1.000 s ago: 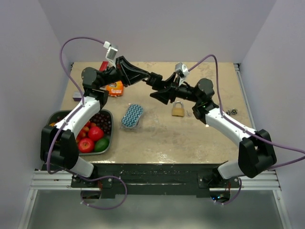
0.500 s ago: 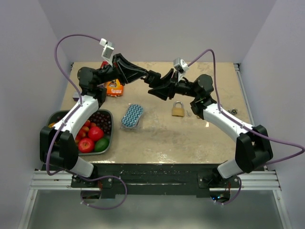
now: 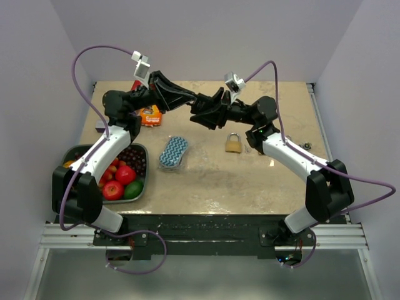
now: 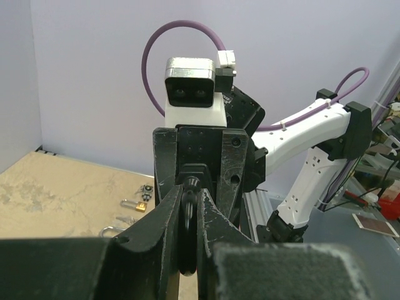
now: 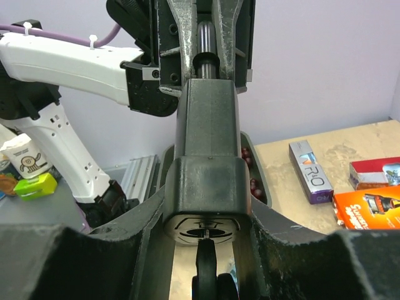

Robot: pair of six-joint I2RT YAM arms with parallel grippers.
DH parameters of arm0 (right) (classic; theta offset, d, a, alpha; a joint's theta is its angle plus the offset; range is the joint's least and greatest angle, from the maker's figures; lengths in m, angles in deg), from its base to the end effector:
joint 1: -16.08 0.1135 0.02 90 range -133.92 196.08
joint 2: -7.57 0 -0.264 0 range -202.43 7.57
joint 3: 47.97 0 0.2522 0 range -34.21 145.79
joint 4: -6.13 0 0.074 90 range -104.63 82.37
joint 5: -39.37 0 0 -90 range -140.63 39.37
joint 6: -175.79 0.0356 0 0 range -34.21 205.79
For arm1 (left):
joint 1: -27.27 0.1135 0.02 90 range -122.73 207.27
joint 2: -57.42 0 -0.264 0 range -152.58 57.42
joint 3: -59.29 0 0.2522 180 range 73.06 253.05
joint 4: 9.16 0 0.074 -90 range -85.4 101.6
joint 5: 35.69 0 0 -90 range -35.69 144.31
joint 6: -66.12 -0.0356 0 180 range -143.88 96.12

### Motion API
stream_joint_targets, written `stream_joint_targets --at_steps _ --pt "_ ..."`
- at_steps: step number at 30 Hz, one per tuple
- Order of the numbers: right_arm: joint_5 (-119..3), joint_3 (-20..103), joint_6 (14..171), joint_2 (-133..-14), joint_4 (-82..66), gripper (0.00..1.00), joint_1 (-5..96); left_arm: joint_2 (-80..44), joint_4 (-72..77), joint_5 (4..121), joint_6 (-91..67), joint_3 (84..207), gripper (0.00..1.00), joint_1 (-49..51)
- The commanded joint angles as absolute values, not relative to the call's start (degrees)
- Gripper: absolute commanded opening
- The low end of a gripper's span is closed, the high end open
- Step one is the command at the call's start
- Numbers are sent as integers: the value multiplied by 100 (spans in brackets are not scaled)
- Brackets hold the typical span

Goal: Lock with the key
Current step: Lock the lock.

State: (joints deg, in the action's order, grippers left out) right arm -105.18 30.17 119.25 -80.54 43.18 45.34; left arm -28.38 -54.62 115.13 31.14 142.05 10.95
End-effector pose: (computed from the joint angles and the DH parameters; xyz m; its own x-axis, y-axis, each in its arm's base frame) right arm 0.2859 0.1934 0.3768 -0.1739 0.2691 -0.9473 -0.9834 0.0037 0.1815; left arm 0.2983 -0.1197 0.4250 -0.2479 -0.3437 -0.9058 0.9636 0.0091 -0.2672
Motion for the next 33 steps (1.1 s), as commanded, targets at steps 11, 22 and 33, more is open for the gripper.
stream_joint_targets --at_steps 11,22,33 --pt "-10442 3337 12376 -7997 4888 36 4605 -2608 -5868 10907 3140 14012 0 881" --pt "-10346 3337 12324 -7979 4792 45 4597 -2528 -5798 10854 3061 13871 0 916" --pt "-10161 3320 12174 -7944 4625 52 4597 -2511 -5798 10863 3122 13836 0 916"
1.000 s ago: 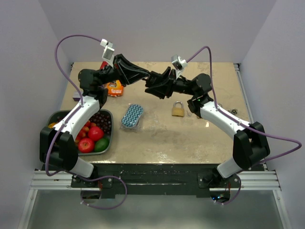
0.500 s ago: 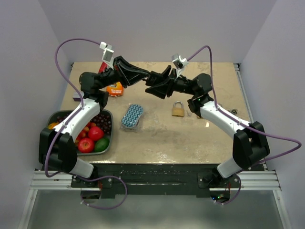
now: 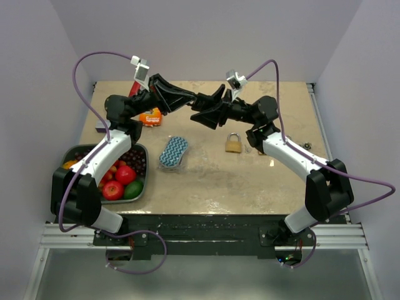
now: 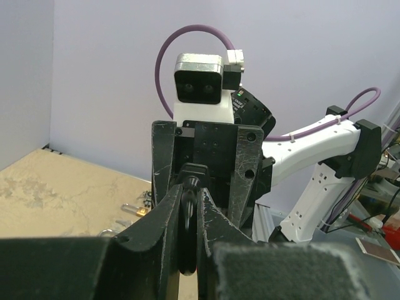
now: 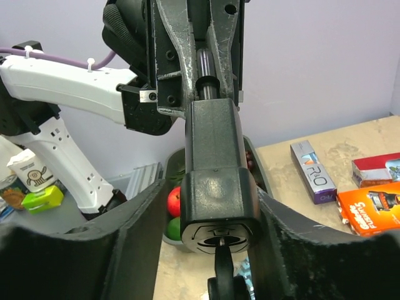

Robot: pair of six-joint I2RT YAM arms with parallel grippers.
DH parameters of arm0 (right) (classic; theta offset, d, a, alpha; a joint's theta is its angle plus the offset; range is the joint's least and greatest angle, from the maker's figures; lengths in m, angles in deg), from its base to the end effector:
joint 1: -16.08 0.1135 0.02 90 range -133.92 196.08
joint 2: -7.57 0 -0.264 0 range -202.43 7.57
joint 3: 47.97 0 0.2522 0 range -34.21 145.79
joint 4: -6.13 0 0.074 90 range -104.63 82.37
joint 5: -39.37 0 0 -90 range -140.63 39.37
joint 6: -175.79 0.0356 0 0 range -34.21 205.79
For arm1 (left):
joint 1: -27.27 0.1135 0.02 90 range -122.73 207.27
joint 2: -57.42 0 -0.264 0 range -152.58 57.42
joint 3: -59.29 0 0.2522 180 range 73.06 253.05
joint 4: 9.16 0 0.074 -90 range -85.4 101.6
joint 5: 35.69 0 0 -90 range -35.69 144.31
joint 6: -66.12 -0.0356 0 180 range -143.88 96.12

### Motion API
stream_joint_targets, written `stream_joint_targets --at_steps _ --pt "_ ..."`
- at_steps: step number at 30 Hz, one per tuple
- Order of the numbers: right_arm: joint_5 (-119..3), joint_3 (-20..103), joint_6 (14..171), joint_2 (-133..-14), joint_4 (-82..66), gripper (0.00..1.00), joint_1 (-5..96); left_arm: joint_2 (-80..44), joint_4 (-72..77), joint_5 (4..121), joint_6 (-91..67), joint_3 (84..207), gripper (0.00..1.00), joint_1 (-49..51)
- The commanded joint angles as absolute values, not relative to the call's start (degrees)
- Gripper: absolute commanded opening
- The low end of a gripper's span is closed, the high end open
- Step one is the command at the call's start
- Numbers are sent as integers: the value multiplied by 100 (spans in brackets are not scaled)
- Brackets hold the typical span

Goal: Lock with the key
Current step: Lock the lock.

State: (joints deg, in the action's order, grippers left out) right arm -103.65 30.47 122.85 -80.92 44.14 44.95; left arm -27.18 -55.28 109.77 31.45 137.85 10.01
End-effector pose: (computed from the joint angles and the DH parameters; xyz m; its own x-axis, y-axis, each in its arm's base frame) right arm 0.2890 0.1918 0.3781 -0.2198 0.2928 -0.9306 -0.9723 0.0121 0.2334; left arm 0.2950 -0.1224 0.4104 -0.2836 -0.4002 -0.8714 0.9438 0.0445 -0.3276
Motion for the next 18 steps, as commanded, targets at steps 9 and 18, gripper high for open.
stream_joint_targets --at_steps 9,18 --pt "-9968 3399 12034 -7979 4405 61 4597 -2441 -5815 10880 3131 13748 0 916" --pt "-10003 3443 11955 -8023 4423 53 4597 -2449 -5868 10907 3175 13730 0 916"
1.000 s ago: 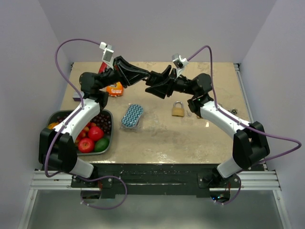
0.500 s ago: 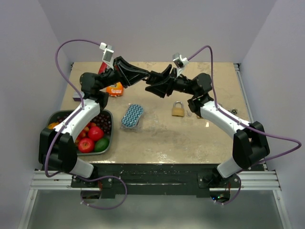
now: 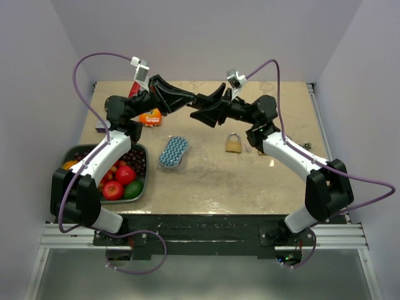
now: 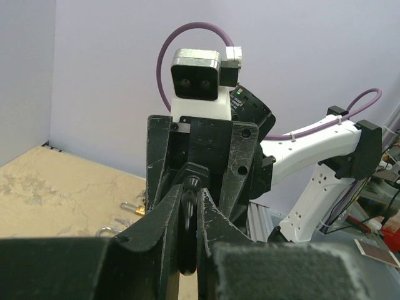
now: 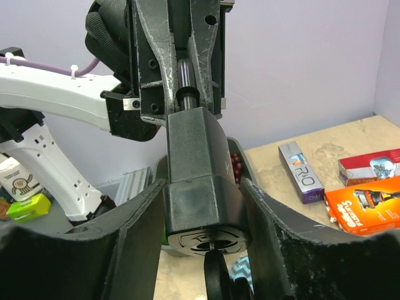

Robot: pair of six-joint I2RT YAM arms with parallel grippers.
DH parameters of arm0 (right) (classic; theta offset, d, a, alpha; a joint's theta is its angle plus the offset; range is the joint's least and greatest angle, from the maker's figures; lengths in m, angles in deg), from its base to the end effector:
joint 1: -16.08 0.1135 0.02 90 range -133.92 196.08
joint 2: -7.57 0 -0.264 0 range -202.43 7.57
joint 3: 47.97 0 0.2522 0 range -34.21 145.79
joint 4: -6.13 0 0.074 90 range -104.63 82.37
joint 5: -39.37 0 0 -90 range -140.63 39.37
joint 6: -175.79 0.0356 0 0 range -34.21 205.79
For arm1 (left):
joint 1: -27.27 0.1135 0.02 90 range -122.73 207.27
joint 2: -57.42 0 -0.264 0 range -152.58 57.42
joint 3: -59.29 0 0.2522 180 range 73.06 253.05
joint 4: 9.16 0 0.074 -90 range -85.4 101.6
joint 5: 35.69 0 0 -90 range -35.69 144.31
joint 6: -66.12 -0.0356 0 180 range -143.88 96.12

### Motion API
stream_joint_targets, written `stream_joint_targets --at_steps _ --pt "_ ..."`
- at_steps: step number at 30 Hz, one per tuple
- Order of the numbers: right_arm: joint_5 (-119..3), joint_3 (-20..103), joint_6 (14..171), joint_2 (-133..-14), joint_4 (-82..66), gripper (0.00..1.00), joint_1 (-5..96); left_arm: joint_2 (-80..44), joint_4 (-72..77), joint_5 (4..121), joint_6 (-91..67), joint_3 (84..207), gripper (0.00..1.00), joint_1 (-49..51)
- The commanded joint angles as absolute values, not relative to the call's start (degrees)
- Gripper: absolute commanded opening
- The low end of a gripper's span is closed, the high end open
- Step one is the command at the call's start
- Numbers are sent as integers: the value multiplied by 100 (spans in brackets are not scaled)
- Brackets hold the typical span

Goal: Lock with the key
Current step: Lock the lock.

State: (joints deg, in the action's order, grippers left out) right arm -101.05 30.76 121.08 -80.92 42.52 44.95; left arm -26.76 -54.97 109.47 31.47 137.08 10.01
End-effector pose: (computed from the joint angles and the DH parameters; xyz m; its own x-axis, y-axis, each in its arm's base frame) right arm 0.2915 0.1921 0.3780 -0.2059 0.3068 -0.9292 -0.9703 0.0589 0.2344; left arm 0.2938 -0.1219 0.4080 -0.2928 -0.4012 -0.8680 0.9395 0.0482 -0.3392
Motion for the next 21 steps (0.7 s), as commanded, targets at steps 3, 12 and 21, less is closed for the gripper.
stream_joint_targets --at_steps 3,12,21 --pt "-9942 3417 11779 -8006 4194 67 4597 -2441 -5903 10933 3166 13765 0 916" --pt "-9818 3355 11453 -7953 4070 65 4597 -2414 -5842 10968 3193 13889 0 916" --pt "-9783 3250 11067 -7795 3825 74 4553 -2344 -5745 11012 3140 13915 0 916"
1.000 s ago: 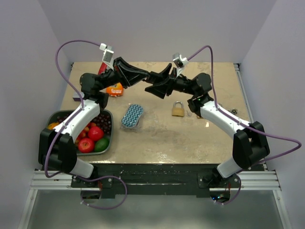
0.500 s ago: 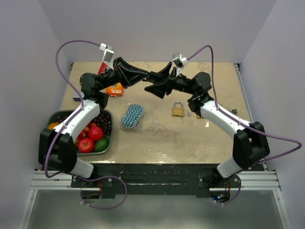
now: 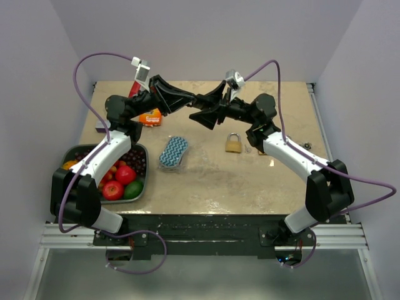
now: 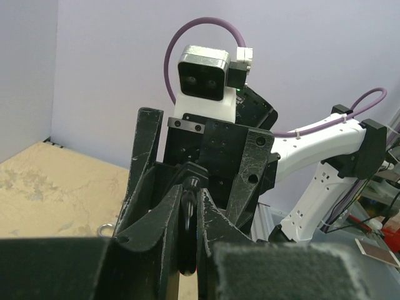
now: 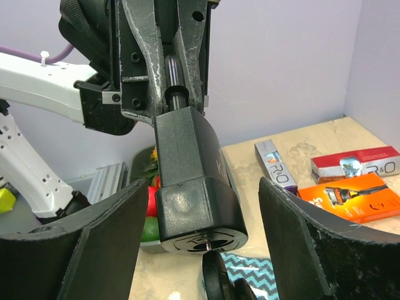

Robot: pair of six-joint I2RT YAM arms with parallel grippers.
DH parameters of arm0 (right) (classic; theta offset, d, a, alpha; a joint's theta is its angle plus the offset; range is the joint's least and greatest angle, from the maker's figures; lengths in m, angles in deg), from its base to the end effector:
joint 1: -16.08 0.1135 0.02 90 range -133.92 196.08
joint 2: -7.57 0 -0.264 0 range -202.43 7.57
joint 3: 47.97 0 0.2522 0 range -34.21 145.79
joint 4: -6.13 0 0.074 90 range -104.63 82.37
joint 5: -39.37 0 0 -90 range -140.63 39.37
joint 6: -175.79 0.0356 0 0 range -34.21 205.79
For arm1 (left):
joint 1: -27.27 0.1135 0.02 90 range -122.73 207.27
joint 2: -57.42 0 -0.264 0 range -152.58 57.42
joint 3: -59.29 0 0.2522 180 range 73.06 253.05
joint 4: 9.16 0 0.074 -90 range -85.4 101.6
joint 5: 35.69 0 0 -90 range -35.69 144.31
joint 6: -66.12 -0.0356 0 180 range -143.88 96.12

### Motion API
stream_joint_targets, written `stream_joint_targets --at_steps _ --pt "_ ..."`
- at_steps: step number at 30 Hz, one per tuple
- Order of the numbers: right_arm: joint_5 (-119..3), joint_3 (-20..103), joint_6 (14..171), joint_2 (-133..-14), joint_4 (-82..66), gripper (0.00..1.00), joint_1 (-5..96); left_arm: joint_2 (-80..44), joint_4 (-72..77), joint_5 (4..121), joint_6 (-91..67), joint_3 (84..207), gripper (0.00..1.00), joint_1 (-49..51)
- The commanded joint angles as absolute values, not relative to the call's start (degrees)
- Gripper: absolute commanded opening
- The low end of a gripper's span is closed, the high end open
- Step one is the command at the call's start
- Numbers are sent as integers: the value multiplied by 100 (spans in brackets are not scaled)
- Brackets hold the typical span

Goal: Lock with the key
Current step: Lock the lock.

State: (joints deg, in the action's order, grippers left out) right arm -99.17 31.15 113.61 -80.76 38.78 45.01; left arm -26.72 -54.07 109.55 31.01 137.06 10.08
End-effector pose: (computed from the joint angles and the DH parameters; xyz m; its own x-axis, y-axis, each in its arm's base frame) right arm 0.2941 0.1930 0.3758 -0.1224 0.2854 -0.9506 -0.9780 0.1285 0.1645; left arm 0.2946 -0.1218 0.4069 -0.2977 -0.3961 -0.8686 0.9369 0.0534 -0.3455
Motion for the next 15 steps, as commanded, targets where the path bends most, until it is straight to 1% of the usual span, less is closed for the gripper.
stream_joint_targets --at_steps 1,5,10,13,14,15 --pt "-9809 3232 11023 -7768 3807 73 4544 -2335 -5728 11021 3123 13915 0 916" --pt "-9897 3214 10961 -7707 3763 70 4535 -2335 -5701 11021 3122 13906 0 916" --pt "-10073 3144 10752 -7549 3571 71 4474 -2291 -5596 11065 3105 13932 0 986" --pt "-10205 3127 10435 -7400 3106 71 4465 -2247 -5499 11109 3096 13967 0 1057" --pt "-10240 3109 10382 -7382 3052 69 4465 -2247 -5482 11118 3096 13968 0 1057" --pt "-10266 3118 10338 -7373 3043 64 4456 -2256 -5490 11109 3105 13968 0 1057"
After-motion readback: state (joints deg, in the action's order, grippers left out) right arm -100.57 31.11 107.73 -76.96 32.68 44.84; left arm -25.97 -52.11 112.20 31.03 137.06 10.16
